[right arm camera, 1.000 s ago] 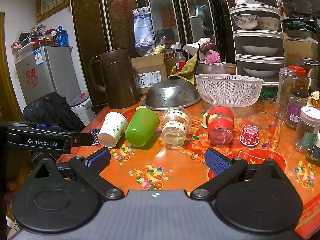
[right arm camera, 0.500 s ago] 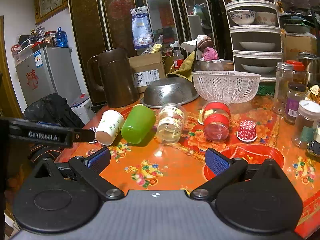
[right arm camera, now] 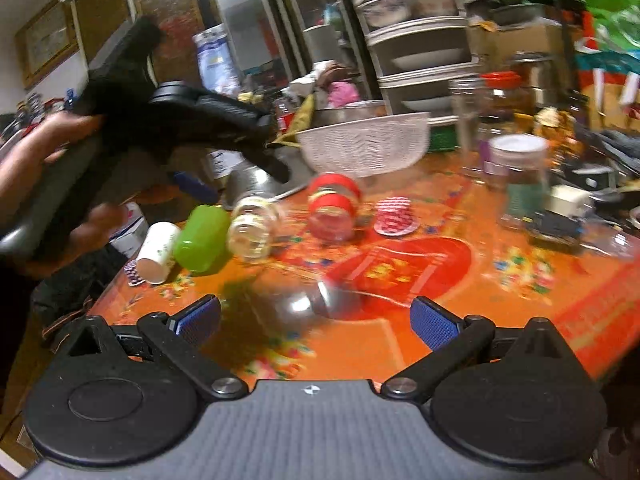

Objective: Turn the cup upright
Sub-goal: 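Reach the left tool to the red-sleeved cup lying sideways and grasp it, then lift the red cup with the left tool and turn it toward the right tool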

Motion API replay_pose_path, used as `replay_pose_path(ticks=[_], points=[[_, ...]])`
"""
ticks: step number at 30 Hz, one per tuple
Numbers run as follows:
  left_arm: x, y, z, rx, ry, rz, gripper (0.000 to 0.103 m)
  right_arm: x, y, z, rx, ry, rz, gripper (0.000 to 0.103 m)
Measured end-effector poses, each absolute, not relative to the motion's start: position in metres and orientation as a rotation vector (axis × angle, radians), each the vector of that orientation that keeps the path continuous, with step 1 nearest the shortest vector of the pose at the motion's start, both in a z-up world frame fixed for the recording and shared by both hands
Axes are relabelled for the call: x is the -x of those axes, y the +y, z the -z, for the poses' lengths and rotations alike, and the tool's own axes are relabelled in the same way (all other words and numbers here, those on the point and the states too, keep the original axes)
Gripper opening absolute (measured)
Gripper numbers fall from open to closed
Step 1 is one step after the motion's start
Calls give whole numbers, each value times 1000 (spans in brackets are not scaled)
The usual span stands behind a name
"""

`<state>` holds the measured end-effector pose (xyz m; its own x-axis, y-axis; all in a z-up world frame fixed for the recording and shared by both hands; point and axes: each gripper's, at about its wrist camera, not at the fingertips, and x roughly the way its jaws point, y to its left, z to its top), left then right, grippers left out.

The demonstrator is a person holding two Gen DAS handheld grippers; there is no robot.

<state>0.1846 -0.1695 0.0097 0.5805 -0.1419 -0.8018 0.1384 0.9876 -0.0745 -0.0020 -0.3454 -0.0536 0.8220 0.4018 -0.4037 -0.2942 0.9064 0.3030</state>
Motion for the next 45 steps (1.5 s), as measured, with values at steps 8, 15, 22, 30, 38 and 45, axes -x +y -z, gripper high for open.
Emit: replay_pose_path(ticks=[8,15,22,30,38,45], points=[[-239,-195,24,50,1030,98,85,11,-397,64,-310,490,-308,102],[-258,-206,47,11,1081,55,71,11,-414,70,-327,503,-278,102],[-256,-207,53,-31,1078,37,60,10,-417,73,-330,508,-275,102],[-174,-185,-11,-94,974,165,60,8,-406,66,-320,490,-319,102],[-28,-108,-93,-218,800,61,60,6,-371,58,-290,481,-437,102],[29,-72,-119,-231,751,-10,60,6,-344,55,-285,496,-491,102]])
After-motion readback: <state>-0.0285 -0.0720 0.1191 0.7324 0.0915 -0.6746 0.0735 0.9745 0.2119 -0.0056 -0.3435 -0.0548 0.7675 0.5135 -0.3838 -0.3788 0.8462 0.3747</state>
